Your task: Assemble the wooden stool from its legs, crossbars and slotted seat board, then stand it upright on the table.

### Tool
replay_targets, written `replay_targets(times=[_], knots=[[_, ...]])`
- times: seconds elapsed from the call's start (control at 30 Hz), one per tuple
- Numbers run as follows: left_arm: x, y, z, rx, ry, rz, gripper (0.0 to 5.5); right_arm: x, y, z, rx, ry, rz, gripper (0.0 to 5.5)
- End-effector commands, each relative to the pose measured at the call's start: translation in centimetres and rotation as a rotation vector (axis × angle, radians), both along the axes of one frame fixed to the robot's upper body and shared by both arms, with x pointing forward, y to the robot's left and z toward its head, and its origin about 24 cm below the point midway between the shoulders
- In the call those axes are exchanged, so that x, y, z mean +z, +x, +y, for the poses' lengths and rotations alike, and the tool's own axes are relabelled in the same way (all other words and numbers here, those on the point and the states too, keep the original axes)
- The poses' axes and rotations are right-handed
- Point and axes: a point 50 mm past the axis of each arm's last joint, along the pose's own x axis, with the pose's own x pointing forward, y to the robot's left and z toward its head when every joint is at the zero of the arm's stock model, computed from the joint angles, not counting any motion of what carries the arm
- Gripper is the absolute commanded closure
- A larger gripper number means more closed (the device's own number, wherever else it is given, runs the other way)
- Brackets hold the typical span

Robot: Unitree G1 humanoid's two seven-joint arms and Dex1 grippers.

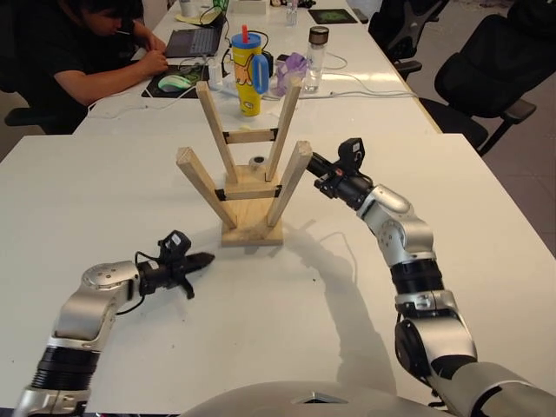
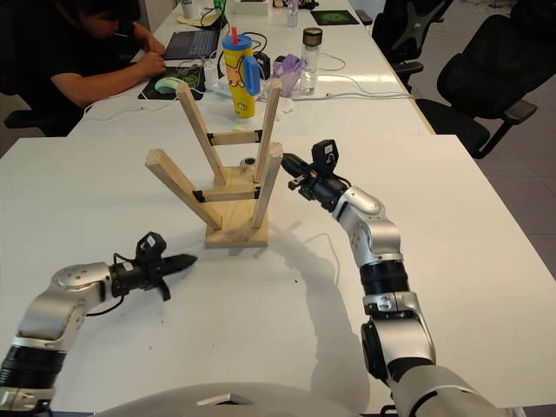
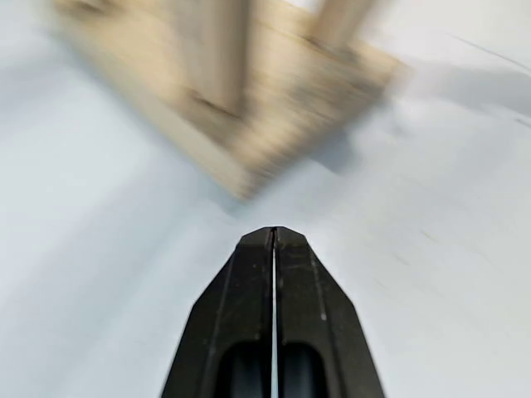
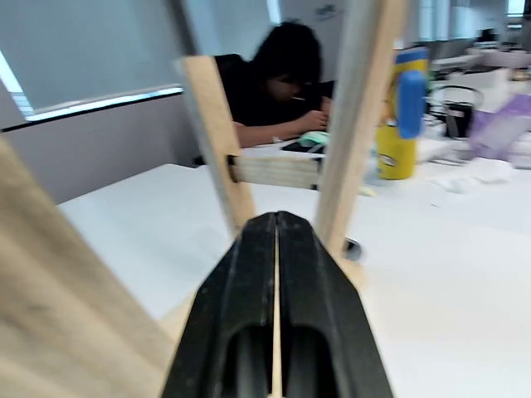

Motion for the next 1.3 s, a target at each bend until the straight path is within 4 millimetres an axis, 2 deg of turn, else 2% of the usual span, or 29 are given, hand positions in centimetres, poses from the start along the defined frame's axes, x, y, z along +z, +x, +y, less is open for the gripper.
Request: replay_targets(times=[0.03, 0.23, 0.37, 0.43, 0.53, 0.6, 0.7, 0.8, 0.9, 1.03, 1.13, 1.23, 1.3], knots=[[-0.7, 0.5, 1.1, -0.117, 0.166, 0.124, 5.49, 2.0, 0.4, 2.6, 0.329, 0.008, -0.112, 5.5], [-2.2, 3.9, 1.4, -0.033, 0.327, 0.007, 5.49, -0.1, -2.4, 6.1, 0.557, -0.002, -0.075, 5.5], [-2.6, 4.8, 0.7, -0.016, 0.347, -0.027, 5.49, -2.1, -4.0, 8.0, 0.493, 0.02, -0.024, 5.5], [-2.9, 5.0, -0.4, -0.015, 0.324, -0.035, 5.49, -3.8, -4.6, 9.2, 0.376, -0.007, 0.022, 5.5], [-3.1, 5.2, -1.8, -0.008, 0.316, -0.062, 5.49, -5.9, -4.4, 9.1, 0.121, -0.122, 0.107, 5.5], [-3.0, 5.5, -2.6, 0.034, 0.304, -0.095, 5.49, -6.1, -5.1, 8.9, 0.026, -0.092, 0.171, 5.5], [-3.3, 5.9, -3.9, 0.113, 0.292, -0.122, 5.49, -5.1, -7.3, 8.8, 0.008, -0.021, 0.239, 5.5], [-3.9, 5.5, -4.2, 0.169, 0.308, -0.131, 5.49, -4.4, -9.0, 8.0, 0.018, -0.048, 0.254, 5.5], [-3.8, 5.3, -4.5, 0.199, 0.292, -0.146, 5.49, -3.7, -10.2, 6.2, -0.007, -0.047, 0.255, 5.5], [-3.3, 5.0, -2.7, 0.238, 0.349, -0.176, 5.49, -5.2, -12.7, 1.1, -0.161, -0.131, 0.285, 5.5], [-2.4, 3.7, -0.6, 0.255, 0.375, -0.175, 5.49, -6.6, -14.7, -3.2, -0.341, -0.277, 0.282, 5.5], [-1.9, 1.6, 0.2, 0.231, 0.388, -0.152, 5.49, -7.5, -15.3, -7.0, -0.562, -0.406, 0.272, 5.5], [-2.1, 0.3, -0.4, 0.19, 0.389, -0.12, 5.49, -7.7, -14.5, -7.9, -0.62, -0.437, 0.241, 5.5]])
